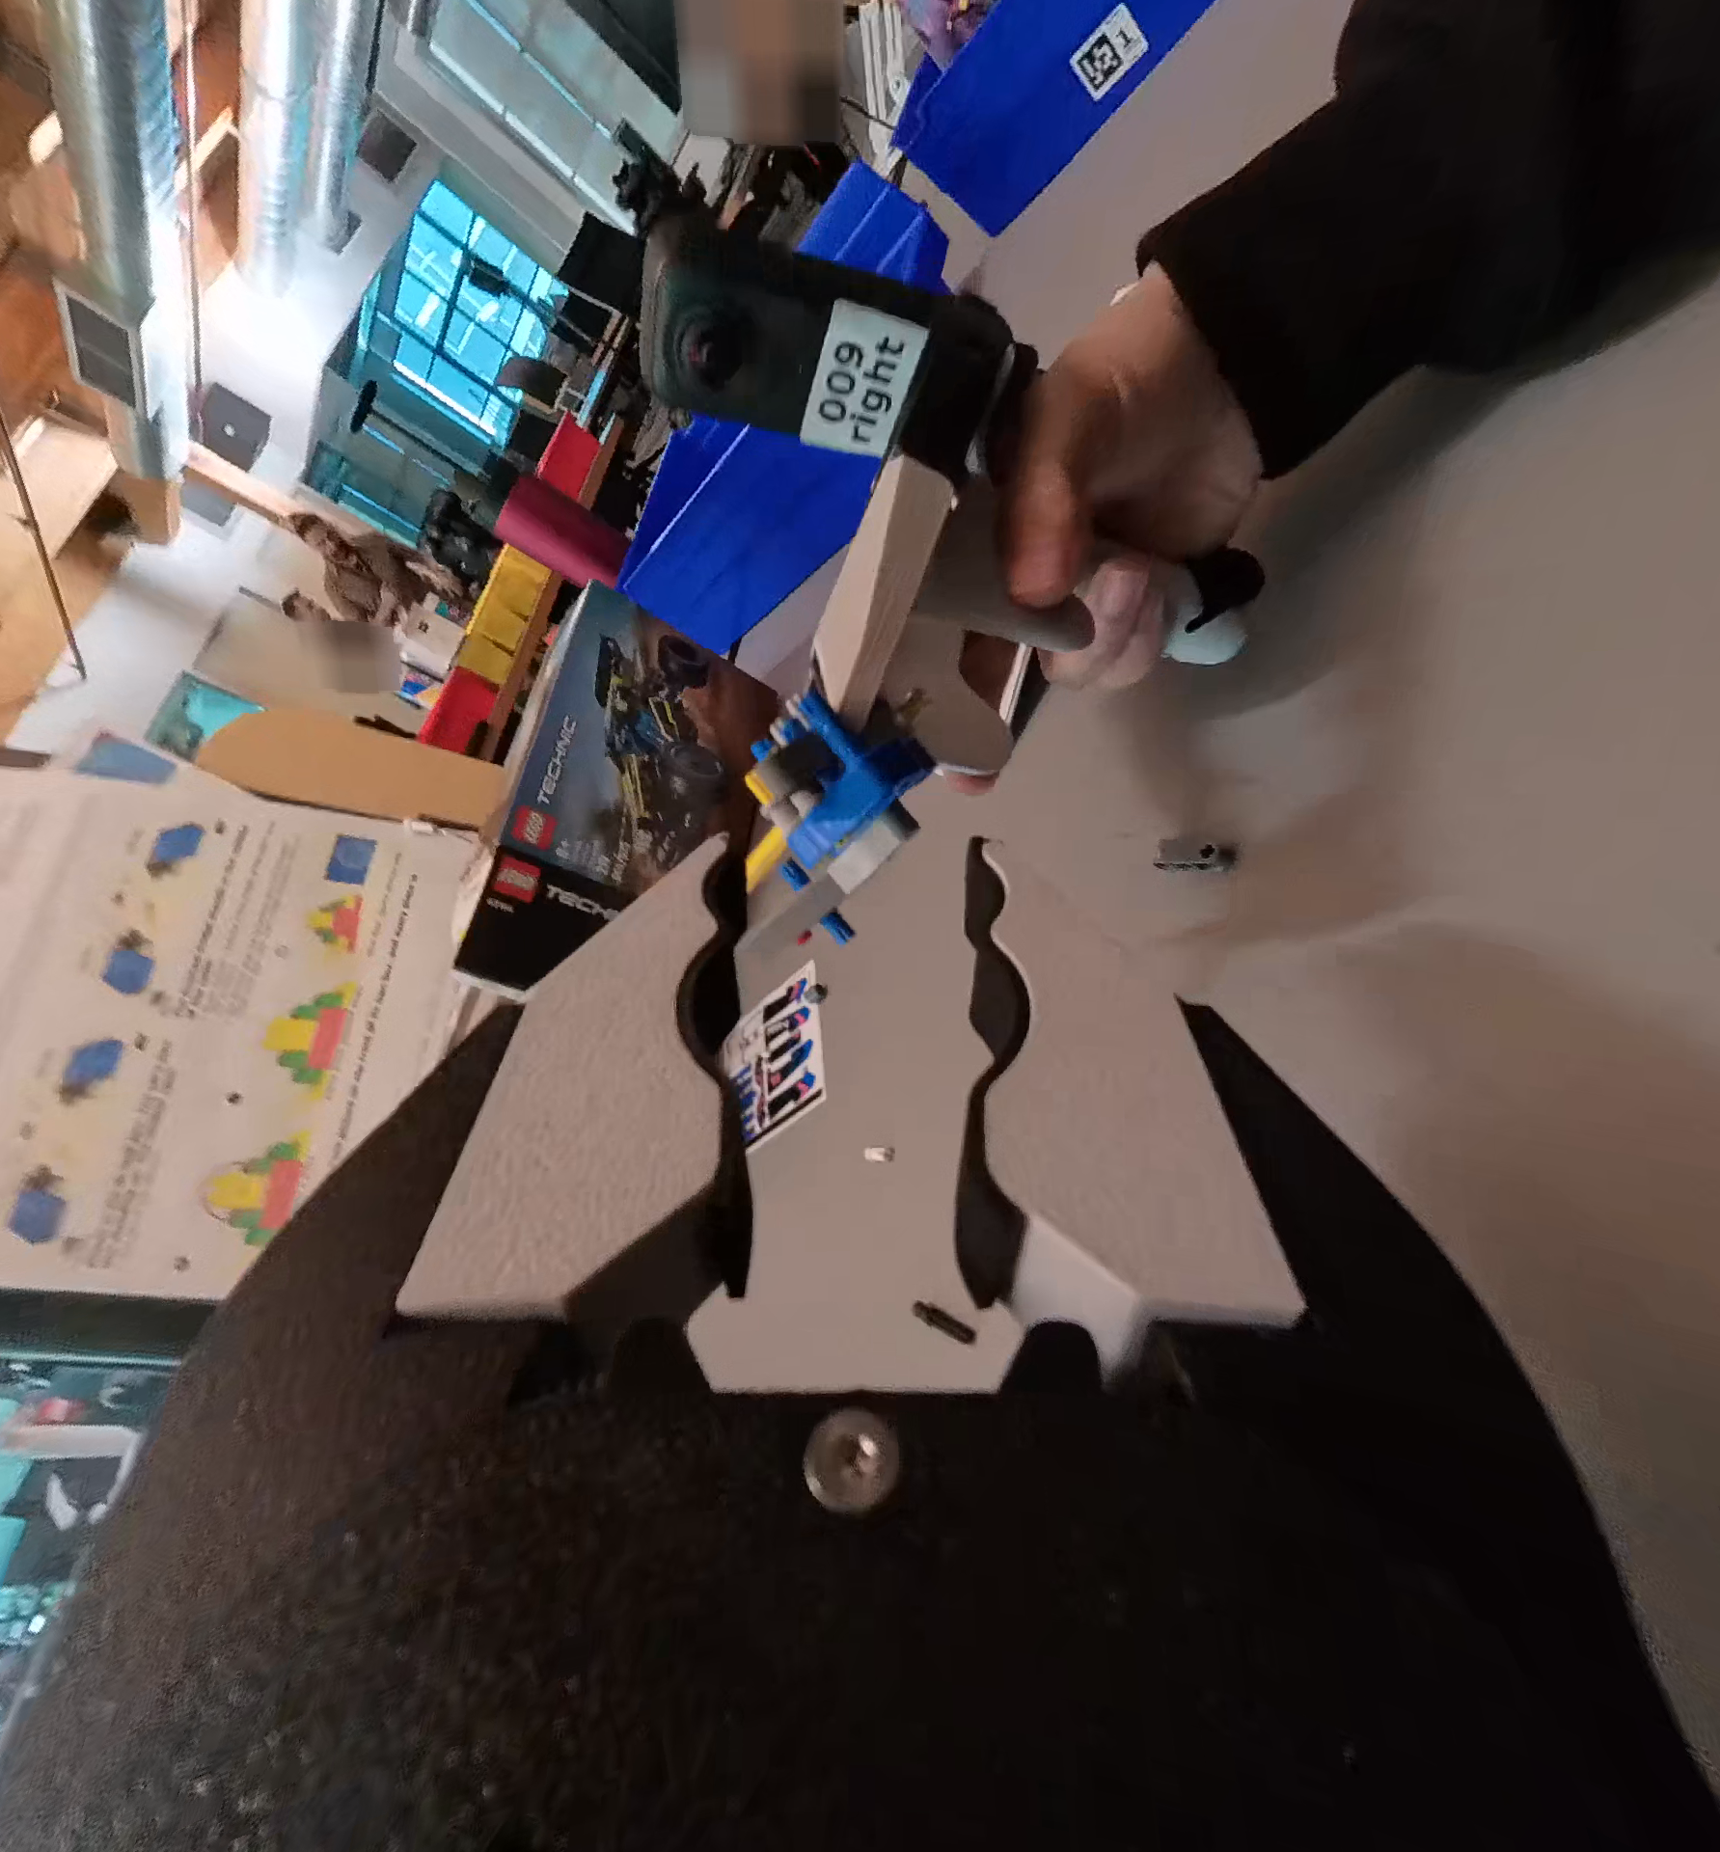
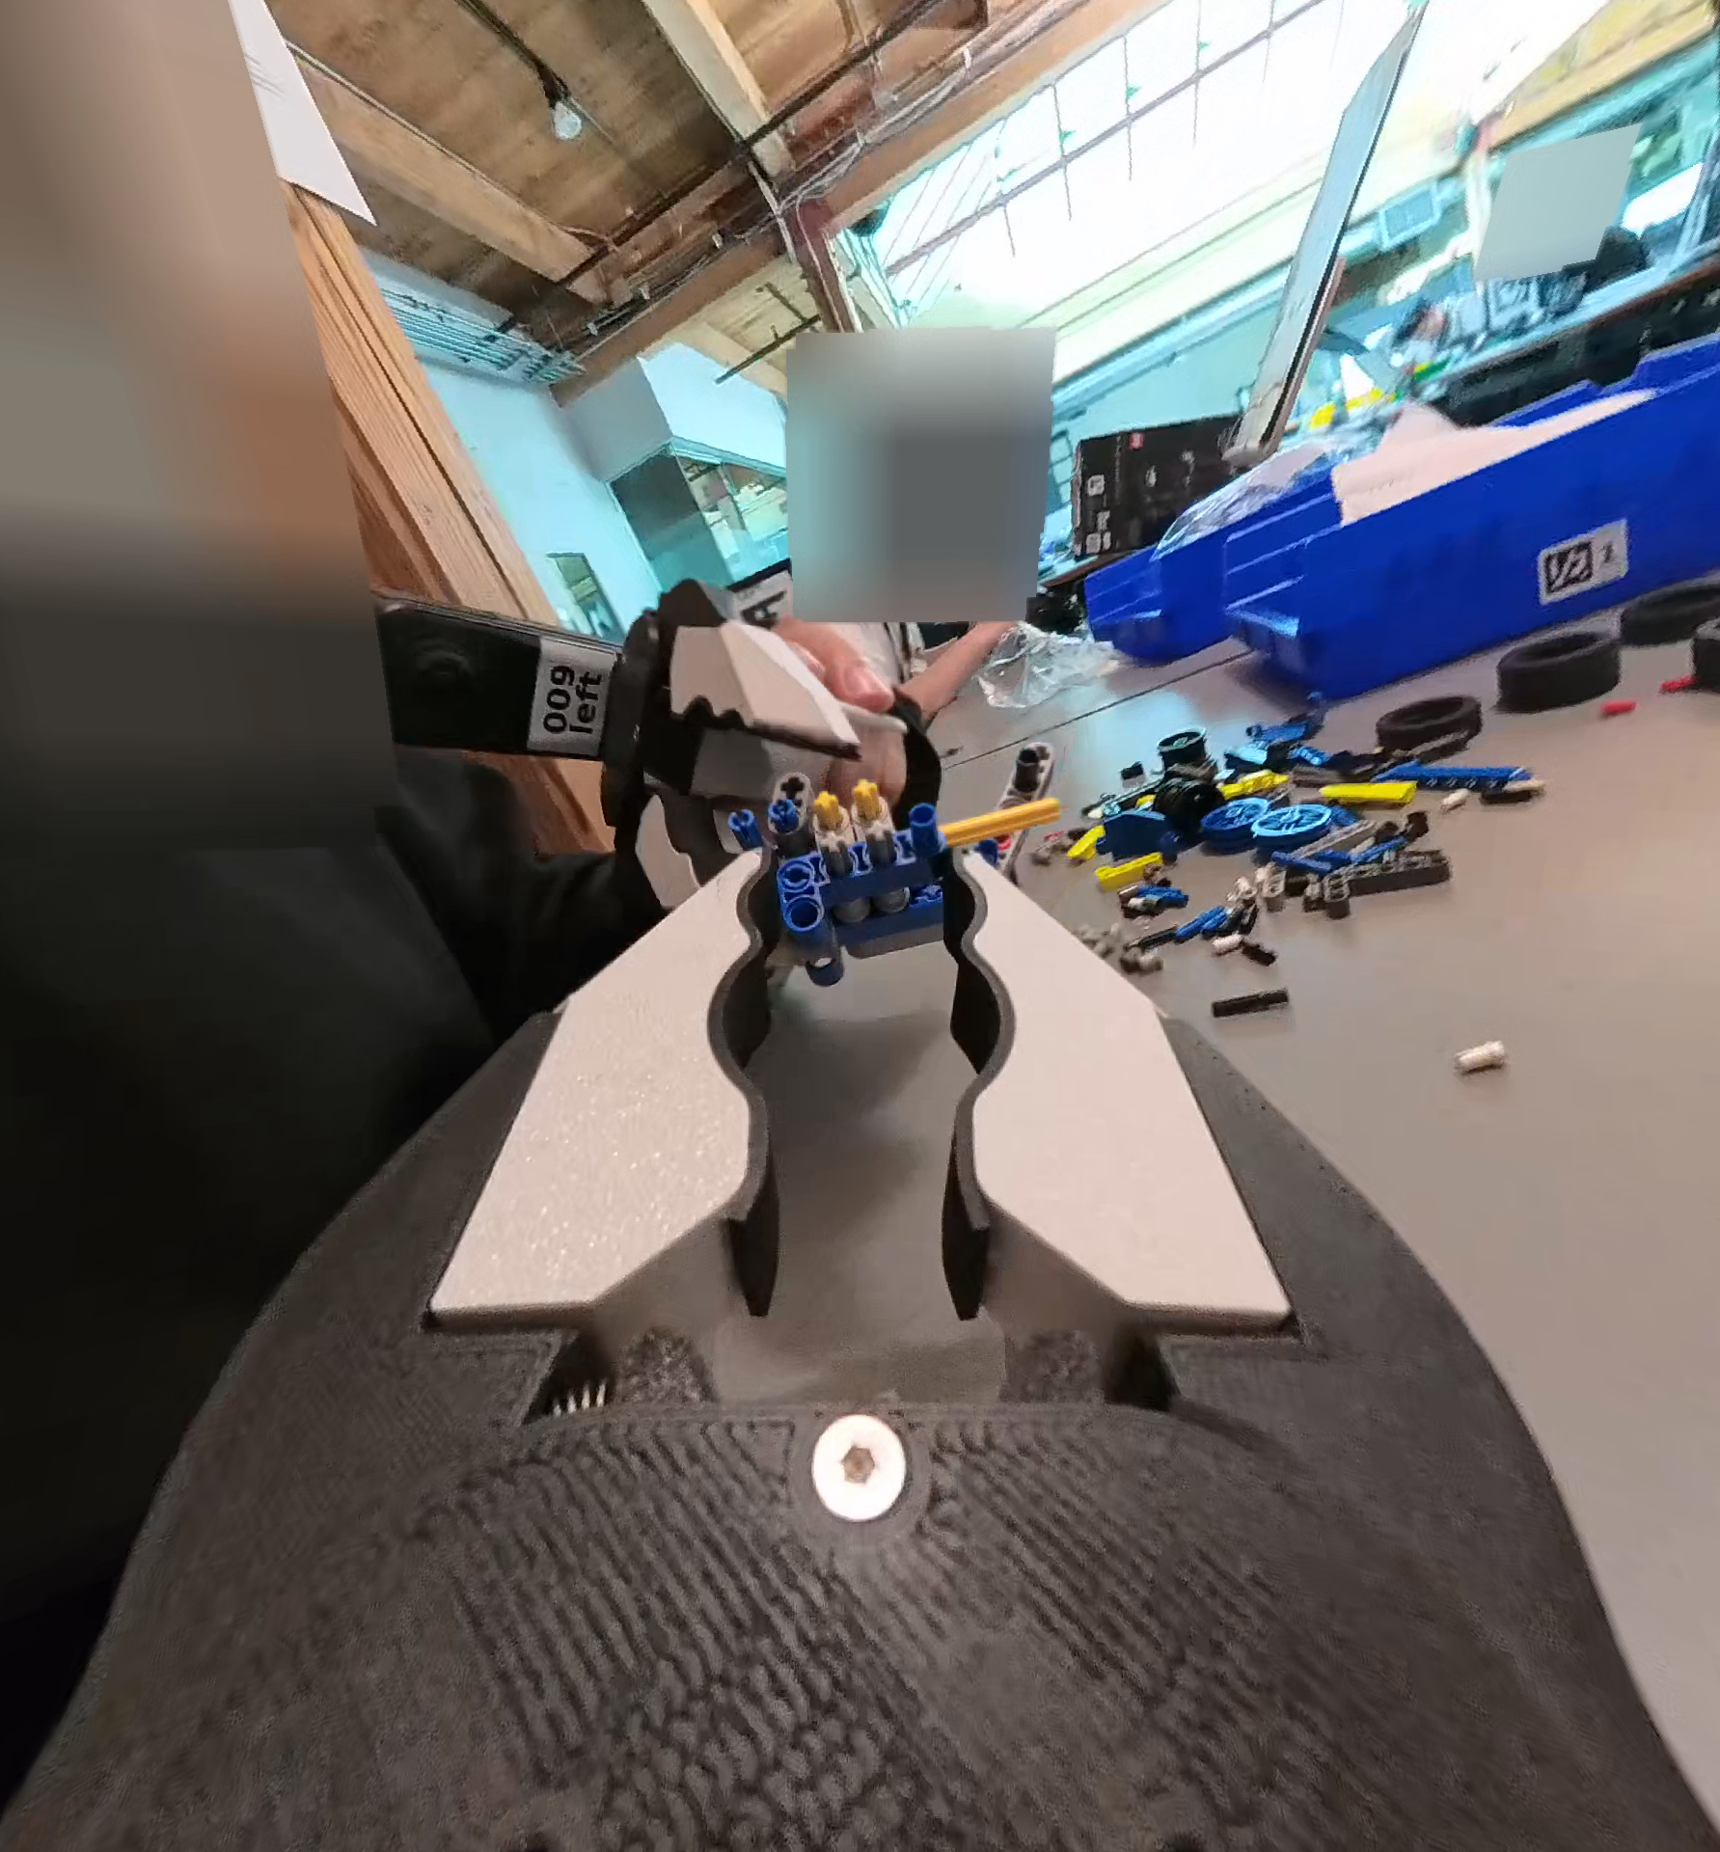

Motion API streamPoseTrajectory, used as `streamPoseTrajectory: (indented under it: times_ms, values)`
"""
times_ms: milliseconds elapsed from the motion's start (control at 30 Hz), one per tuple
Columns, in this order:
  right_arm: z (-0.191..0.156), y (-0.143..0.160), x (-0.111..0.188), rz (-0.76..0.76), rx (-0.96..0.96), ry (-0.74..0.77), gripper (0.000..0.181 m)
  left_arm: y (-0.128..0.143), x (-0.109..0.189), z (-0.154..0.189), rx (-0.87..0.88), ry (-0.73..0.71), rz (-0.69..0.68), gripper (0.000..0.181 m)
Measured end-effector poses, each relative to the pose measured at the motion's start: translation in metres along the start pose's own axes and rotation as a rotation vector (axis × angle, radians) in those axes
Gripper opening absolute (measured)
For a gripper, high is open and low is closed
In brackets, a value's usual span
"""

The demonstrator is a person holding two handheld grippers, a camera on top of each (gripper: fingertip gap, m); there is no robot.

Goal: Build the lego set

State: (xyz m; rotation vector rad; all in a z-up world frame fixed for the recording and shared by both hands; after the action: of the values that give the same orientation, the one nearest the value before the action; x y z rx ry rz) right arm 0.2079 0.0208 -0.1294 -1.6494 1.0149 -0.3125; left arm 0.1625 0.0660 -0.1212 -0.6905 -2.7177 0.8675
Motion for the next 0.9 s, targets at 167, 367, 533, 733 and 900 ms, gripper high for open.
streamPoseTrajectory:
  times_ms: [167, 367, 533, 733, 900]
  values:
    - [0.003, 0.004, -0.002, 0.03, -0.096, -0.029, 0.03, -0.003, -0.005, 0.002, -0.091, 0.016, 0.001, 0.037]
    - [0.003, 0.012, -0.004, -0.011, -0.121, -0.033, 0.031, -0.002, -0.006, 0.003, -0.241, -0.01, -0.008, 0.03]
    - [0.005, 0.016, -0.005, -0.028, -0.137, -0.028, 0.031, 0.001, -0.005, 0.007, -0.398, -0.007, -0.036, 0.022]
    - [0.013, 0.02, -0.002, -0.037, -0.159, 0.033, 0.031, 0.008, -0.009, 0.011, -0.59, -0.028, -0.091, 0.02]
    - [0.018, 0.02, 0.0, -0.014, -0.165, 0.069, 0.031, 0.014, -0.013, 0.011, -0.629, -0.067, -0.137, 0.02]
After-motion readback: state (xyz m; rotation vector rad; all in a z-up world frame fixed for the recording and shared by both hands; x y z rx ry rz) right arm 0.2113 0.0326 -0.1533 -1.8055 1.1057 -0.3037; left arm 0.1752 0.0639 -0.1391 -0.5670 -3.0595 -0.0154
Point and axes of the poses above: each gripper's, where its closed fingertips meet, x back along the fingers, y out of its underside, z = x × y across the jaws, the point moved 3 cm from there along x, back along the fingers, and after that the axes turned 15 degrees about -y, right-handed, at the moved point
